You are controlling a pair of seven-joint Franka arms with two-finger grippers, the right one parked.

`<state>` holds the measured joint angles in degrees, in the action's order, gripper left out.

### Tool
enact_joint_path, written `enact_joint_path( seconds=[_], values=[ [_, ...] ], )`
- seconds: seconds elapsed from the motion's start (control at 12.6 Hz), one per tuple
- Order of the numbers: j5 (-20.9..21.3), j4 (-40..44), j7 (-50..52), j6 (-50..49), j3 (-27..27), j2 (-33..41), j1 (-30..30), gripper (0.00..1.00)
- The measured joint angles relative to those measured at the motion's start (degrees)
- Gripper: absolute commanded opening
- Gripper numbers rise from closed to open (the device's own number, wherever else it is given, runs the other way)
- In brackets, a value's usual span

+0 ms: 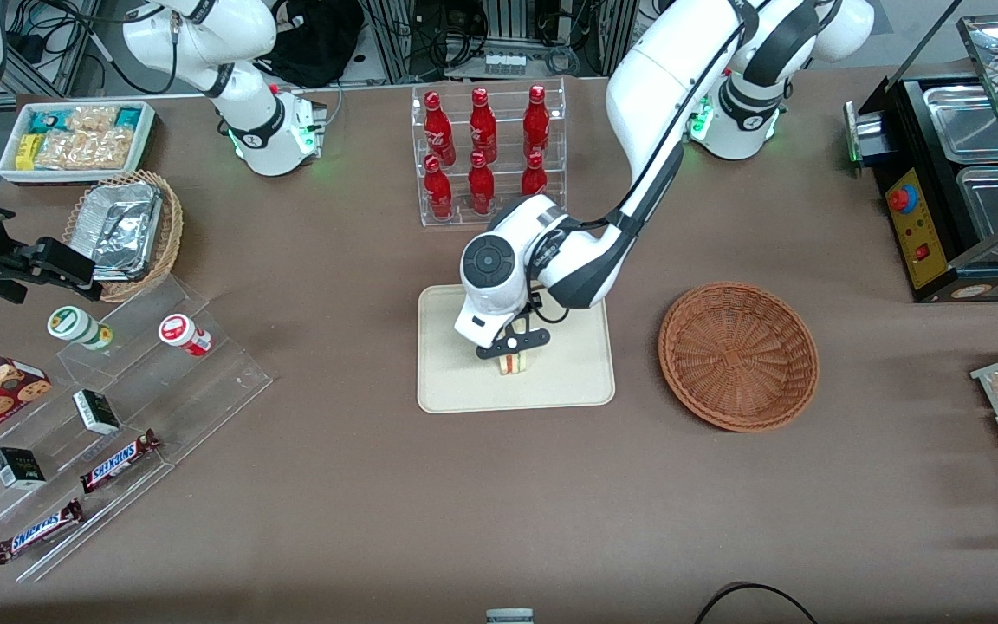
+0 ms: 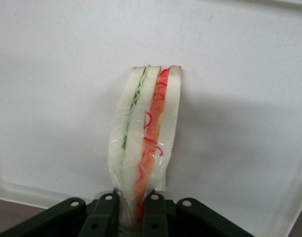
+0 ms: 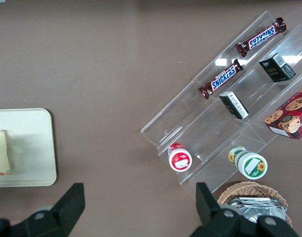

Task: Place sandwich from basket to tray
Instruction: 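Lower the sandwich onto the tray and open the left gripper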

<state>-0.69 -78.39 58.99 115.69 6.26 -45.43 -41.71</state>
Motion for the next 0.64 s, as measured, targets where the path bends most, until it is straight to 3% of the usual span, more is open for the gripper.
enact_joint_path(
  seconds=[0.4,0.64],
  values=[
    [0.0,1.9,0.0,0.0,-0.4,0.6,0.2,1.0],
    [0.0,2.8,0.0,-4.8,-0.7,5.3,0.7,1.0]
  ],
)
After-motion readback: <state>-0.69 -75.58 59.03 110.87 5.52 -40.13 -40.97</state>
